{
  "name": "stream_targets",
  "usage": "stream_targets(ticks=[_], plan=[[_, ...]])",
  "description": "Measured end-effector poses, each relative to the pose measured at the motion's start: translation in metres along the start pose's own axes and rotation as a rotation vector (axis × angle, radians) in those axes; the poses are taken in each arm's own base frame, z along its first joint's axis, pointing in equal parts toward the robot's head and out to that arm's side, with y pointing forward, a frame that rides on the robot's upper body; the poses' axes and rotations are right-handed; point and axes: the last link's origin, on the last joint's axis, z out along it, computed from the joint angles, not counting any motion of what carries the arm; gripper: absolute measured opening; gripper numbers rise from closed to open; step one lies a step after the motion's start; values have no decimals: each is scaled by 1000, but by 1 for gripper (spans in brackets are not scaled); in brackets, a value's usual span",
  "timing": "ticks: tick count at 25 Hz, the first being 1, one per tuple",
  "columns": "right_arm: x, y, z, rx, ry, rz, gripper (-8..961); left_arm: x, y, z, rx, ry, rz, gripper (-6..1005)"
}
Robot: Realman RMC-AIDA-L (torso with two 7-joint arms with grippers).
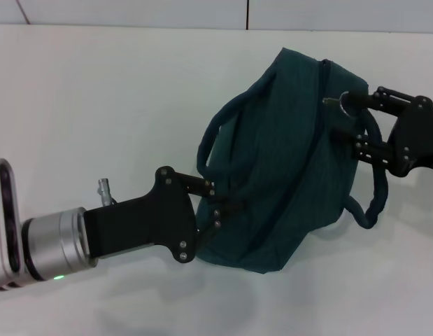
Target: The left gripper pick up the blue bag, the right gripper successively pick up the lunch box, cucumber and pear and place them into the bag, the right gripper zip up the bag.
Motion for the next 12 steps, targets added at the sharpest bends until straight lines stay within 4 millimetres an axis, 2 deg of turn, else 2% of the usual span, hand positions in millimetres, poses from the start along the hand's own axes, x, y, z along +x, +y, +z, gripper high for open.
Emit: stream_targets(ticks=[5,12], plan=[[0,0,0,5,-10,-7,615,-1,3,-1,-2,-3,-2,68],[-9,9,-5,-32,-85,-52,634,-1,5,-2,1,-4,-4,69]])
